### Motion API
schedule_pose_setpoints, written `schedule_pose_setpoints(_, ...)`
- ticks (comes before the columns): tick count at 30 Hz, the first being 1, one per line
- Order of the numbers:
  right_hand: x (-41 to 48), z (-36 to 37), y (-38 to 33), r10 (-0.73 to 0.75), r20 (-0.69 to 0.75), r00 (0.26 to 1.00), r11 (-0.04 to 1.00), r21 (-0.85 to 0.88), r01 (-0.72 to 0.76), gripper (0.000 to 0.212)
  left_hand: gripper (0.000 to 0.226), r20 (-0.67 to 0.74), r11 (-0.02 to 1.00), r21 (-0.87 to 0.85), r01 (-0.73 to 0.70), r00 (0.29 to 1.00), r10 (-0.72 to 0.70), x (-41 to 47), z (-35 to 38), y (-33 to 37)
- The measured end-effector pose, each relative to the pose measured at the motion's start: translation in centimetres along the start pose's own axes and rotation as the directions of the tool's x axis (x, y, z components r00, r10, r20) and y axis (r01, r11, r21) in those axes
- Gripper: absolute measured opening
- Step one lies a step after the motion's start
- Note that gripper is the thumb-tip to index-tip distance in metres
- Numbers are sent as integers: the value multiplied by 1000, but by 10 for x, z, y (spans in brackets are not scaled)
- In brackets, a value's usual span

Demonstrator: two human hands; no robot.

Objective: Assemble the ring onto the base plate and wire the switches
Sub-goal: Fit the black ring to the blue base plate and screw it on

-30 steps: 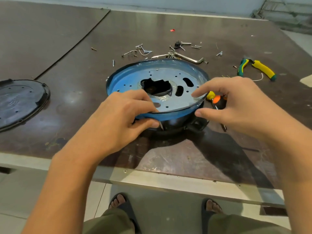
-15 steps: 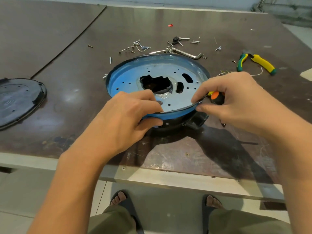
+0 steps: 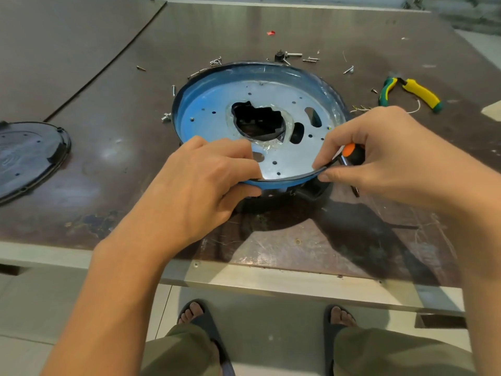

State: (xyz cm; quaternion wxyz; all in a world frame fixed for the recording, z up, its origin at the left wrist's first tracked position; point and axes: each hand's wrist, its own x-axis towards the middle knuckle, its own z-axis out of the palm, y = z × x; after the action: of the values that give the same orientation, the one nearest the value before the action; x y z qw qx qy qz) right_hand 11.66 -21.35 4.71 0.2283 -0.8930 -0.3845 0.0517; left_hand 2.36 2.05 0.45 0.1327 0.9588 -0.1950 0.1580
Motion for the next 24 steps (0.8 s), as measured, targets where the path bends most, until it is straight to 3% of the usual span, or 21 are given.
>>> schedule_pose_setpoints(4, 2, 4, 2, 3, 26, 1000, 1000, -25, -2, 17, 19, 5, 1000, 2, -4, 1000, 4, 0, 3, 0)
schedule_pose_setpoints(7, 0, 3, 3, -7, 34, 999, 1000, -13, 8, 17, 8, -8, 999, 38, -37, 999, 37, 0, 3, 1)
schedule_pose_setpoints(15, -2, -2, 8, -36, 32, 999, 997, 67, 34, 17, 6, -25, 995, 72, -65, 997, 67, -1, -2, 1)
schedule_pose_setpoints(24, 0, 4, 13, -18, 99, 995, 998, 67, 11, 18, 7, 44, 999, -31, -13, 999, 14, -3, 1, 3)
